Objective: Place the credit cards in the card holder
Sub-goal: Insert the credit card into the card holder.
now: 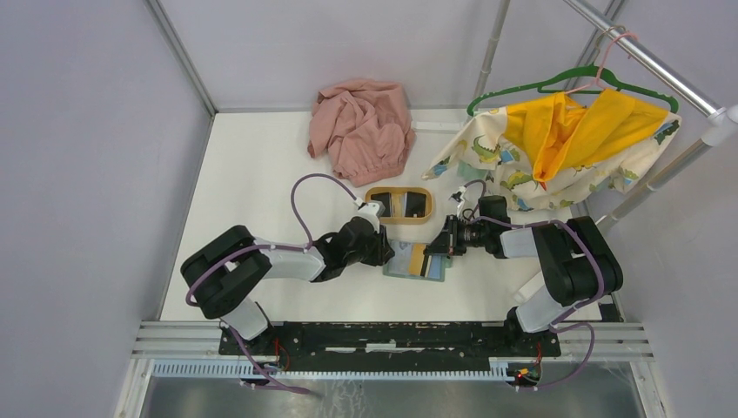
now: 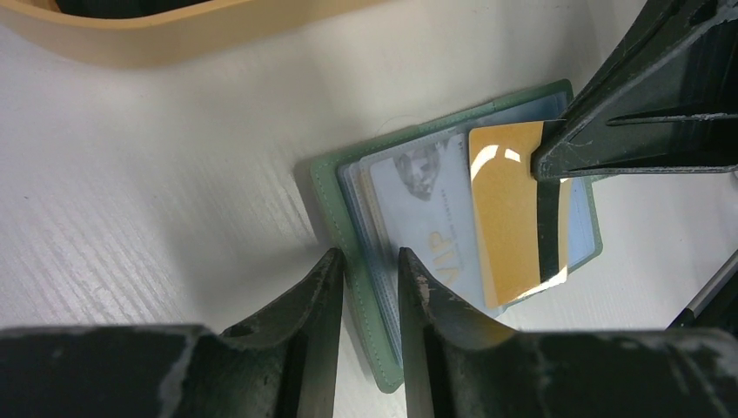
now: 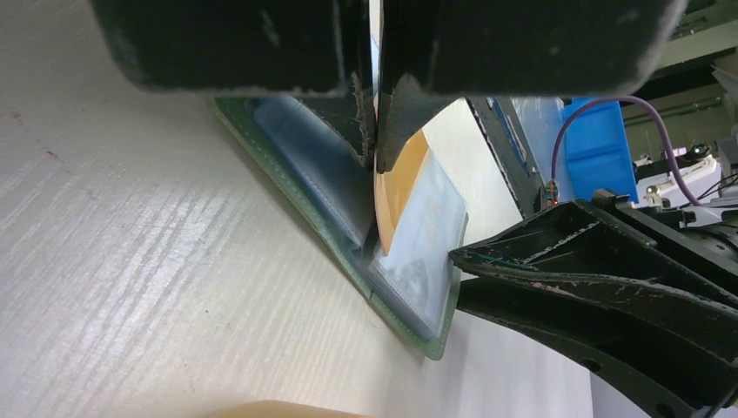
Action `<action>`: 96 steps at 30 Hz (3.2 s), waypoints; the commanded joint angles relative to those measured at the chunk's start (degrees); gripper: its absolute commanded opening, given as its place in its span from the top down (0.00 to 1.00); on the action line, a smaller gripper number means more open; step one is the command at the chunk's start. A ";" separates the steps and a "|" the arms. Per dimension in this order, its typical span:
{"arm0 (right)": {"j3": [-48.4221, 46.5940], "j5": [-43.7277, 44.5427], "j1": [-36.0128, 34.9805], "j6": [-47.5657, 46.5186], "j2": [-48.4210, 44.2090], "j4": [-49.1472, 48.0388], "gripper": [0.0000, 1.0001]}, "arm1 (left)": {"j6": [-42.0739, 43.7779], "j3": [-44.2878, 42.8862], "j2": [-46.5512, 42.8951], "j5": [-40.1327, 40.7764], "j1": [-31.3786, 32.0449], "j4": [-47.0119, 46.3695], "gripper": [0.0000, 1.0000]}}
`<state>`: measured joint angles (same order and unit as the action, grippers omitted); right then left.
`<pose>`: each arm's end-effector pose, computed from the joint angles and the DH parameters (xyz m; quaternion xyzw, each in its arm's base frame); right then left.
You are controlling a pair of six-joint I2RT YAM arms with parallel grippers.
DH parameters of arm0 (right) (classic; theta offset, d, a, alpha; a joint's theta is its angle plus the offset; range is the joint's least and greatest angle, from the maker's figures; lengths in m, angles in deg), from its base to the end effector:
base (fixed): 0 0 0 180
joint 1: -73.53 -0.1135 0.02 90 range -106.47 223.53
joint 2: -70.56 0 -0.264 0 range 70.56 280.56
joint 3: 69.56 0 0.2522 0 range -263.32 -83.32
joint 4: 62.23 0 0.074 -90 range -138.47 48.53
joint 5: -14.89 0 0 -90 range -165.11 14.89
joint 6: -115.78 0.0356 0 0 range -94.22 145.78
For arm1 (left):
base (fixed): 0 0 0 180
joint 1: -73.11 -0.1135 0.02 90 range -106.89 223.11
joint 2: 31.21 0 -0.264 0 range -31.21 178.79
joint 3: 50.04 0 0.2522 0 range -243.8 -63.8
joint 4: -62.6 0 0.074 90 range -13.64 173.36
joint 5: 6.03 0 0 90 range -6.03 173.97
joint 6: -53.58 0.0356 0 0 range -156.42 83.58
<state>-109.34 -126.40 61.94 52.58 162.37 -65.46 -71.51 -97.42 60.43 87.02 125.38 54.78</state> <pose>0.2363 0.0768 0.1061 -0.0393 0.8566 0.4869 0.1664 0.1828 -0.2332 0.1363 0.1214 0.8842 -0.2939 0.3421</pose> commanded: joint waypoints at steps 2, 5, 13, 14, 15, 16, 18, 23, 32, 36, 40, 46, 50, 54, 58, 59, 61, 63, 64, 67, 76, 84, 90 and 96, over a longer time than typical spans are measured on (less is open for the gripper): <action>-0.88 8.13 -0.35 2.32 0.45 2.30 1.00 | -1.30 -0.94 1.90 -1.54 1.07 1.81 0.66; -0.92 9.27 -0.39 2.19 0.25 3.04 1.00 | -1.24 -1.06 1.93 -1.65 1.13 1.81 0.66; -1.84 10.55 -1.98 3.10 1.59 5.02 1.00 | -1.00 -1.40 2.30 -2.10 1.25 1.69 0.66; -1.93 10.59 -2.07 3.23 1.71 5.08 1.00 | -0.95 -1.41 2.33 -2.22 1.34 1.53 0.66; -1.93 10.68 -2.19 3.45 1.71 5.04 1.00 | -0.94 -1.43 2.38 -2.37 1.33 1.40 0.66; -1.97 10.75 -2.14 3.59 1.86 5.11 1.00 | -0.94 -1.44 2.50 -2.51 1.35 1.37 0.66; -1.95 10.72 -2.29 4.00 1.89 5.04 1.00 | -0.86 -1.61 2.67 -2.67 1.37 1.29 0.67; -2.17 10.17 -2.92 4.32 2.36 4.86 0.98 | -0.60 -2.13 2.86 -2.79 1.50 1.30 0.67; -3.01 8.55 -4.03 4.80 3.35 4.08 0.95 | -0.41 -2.84 3.36 -4.56 1.81 0.92 0.67; -2.72 7.89 -4.31 5.80 3.85 2.53 0.92 | -0.42 -3.17 3.66 -4.98 2.02 0.77 0.67; -2.48 7.69 -4.31 6.34 4.30 1.59 0.89 | -1.03 -2.47 2.41 -4.28 2.09 0.15 0.66; -2.63 7.52 -4.27 6.26 4.27 1.42 0.88 | -1.58 -0.94 -3.96 -0.22 2.17 1.76 0.55; -2.63 7.61 -4.26 6.11 4.35 1.36 0.88 | -1.04 -1.09 -8.66 0.85 2.50 4.46 0.49; -2.63 7.65 -4.29 6.11 4.42 1.40 0.88 | -1.86 -3.09 -9.70 -0.11 4.62 5.43 0.50; -2.63 7.87 -4.25 5.97 4.43 1.44 0.87 | -3.98 -7.38 -6.59 2.75 10.17 6.65 0.56; -2.63 7.87 -4.31 5.90 4.43 1.49 0.87 | -4.59 -9.07 -5.22 3.76 11.55 7.53 0.58; -2.63 7.96 -4.29 5.94 4.45 1.48 0.87 | -5.34 -12.72 -1.07 6.85 14.55 10.49 0.62; -2.63 7.96 -4.27 5.85 4.44 1.44 0.87 | -5.70 -16.30 2.37 9.88 16.76 13.41 0.68; -2.63 7.96 -4.30 5.88 4.44 1.45 0.87 | -5.97 -17.93 3.93 11.17 17.50 14.71 0.70; -2.72 7.88 -4.31 5.81 4.50 1.58 0.87 | -6.36 -21.49 7.91 13.20 18.29 16.94 0.71; -2.84 7.70 -4.26 5.81 4.43 1.68 0.86 | -4.94 -26.66 13.47 14.86 18.32 19.96 0.70; -2.81 7.69 -4.31 5.74 4.56 1.61 0.84 | -4.02 -28.89 16.08 16.09 18.36 21.30 0.63; -2.89 7.44 -4.28 5.49 4.61 1.69 0.81 | -3.84 -29.17 16.04 19.20 18.37 23.19 0.56; -3.01 7.08 -4.30 5.25 4.66 1.70 0.77 | -3.76 -29.30 16.04 20.44 18.32 23.94 0.51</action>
<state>-111.88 -122.66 58.13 59.56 165.94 -64.67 -75.75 -125.27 76.05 103.44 143.85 76.81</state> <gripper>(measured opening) 0.212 0.478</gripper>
